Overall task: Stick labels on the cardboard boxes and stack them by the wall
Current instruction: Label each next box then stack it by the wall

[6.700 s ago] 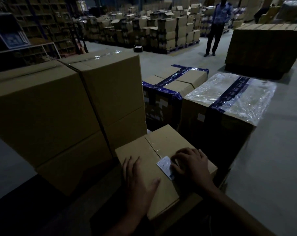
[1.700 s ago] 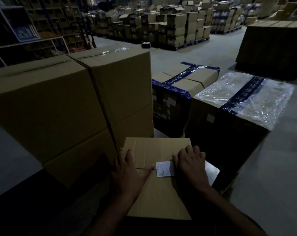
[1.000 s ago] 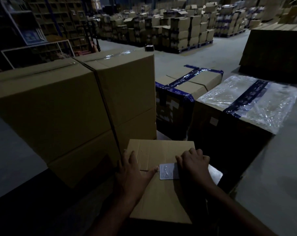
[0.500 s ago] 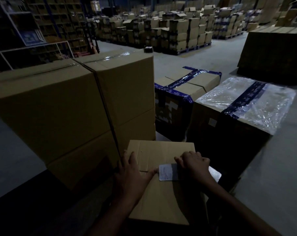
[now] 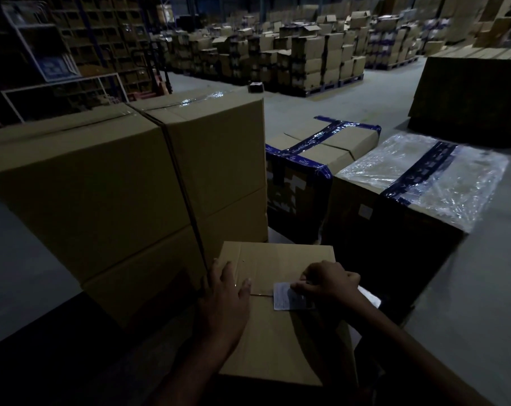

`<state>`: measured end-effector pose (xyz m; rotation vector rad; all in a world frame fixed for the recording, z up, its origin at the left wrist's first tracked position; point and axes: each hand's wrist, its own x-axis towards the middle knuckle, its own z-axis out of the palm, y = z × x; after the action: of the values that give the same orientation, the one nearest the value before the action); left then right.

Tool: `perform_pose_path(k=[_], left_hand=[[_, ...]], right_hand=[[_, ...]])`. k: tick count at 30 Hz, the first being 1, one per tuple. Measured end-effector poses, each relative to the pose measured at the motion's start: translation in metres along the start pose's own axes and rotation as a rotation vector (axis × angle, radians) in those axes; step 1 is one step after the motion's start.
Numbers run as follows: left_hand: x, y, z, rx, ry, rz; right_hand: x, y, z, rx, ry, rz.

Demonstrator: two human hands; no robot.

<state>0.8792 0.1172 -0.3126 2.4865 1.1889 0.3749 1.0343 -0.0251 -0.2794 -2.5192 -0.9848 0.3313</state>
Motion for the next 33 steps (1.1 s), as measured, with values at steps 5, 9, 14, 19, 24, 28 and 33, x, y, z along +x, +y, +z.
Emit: perform_pose_path(k=[5,9,14,19,24,28,33], left_hand=[[0.003,-0.002,0.001,0.009,0.004,0.003],[0.003,-0.001,0.002,0.01,-0.002,-0.005],[0.003,-0.002,0.003,-0.002,0.003,-0.002],[0.009,-0.007,0.004,0.005,0.002,0.032],[0.018,-0.008,0.001,0.047,0.004,0.063],[0.023,-0.009,0.007,0.046,0.034,0.087],[0.012,0.007,0.011,-0.054,0.196,0.254]], right_hand=[[-0.002,0.008,0.0,0.184,-0.06,-0.071],[-0.011,0.007,-0.006,0.159,-0.078,-0.127],[-0.02,0.011,-0.008,0.415,-0.1,-0.106],[-0.038,0.017,-0.014,0.943,-0.108,-0.054],[-0.047,0.023,-0.026,1.111,0.016,-0.086],[-0.059,0.036,-0.029,1.206,0.096,0.004],[-0.087,0.083,-0.01,1.219,0.246,0.25]])
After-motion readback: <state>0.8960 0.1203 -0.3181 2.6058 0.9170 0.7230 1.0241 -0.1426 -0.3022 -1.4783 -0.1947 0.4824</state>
